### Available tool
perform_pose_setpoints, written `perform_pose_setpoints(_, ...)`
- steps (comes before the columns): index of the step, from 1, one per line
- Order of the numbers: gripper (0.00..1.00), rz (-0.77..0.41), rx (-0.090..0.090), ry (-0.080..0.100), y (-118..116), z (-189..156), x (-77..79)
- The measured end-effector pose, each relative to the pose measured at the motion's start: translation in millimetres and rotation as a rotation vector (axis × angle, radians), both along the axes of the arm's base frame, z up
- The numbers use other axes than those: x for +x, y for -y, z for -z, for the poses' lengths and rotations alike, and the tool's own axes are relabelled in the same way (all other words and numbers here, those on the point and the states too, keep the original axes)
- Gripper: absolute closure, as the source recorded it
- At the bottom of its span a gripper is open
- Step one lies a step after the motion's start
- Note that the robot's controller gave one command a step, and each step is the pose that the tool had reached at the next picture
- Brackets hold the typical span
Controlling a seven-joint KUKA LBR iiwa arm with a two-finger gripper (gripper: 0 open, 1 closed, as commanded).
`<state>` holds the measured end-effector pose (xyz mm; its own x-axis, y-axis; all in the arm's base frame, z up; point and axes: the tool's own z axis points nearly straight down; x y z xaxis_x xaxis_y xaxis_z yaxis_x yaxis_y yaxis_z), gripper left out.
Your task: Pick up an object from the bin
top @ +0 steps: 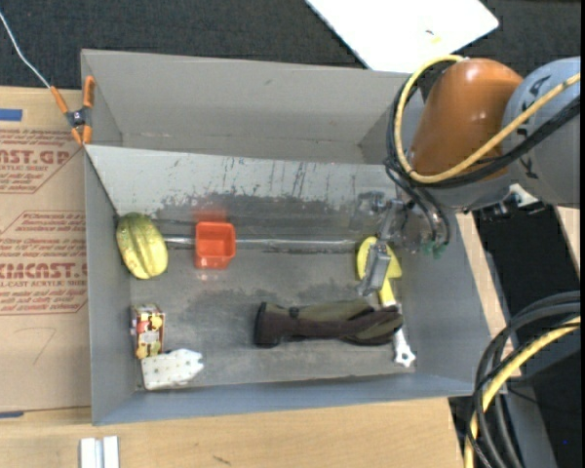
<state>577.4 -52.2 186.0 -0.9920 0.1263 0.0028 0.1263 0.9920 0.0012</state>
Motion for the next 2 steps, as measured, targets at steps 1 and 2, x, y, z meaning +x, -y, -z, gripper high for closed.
perform_pose_setpoints(1, 0.0, -0.281, -0.003, 0.012, 22, 38, -1.8)
perform_pose_setpoints(2, 0.0, -0.252, 0.001, 0.004, 39, 101, -34.9)
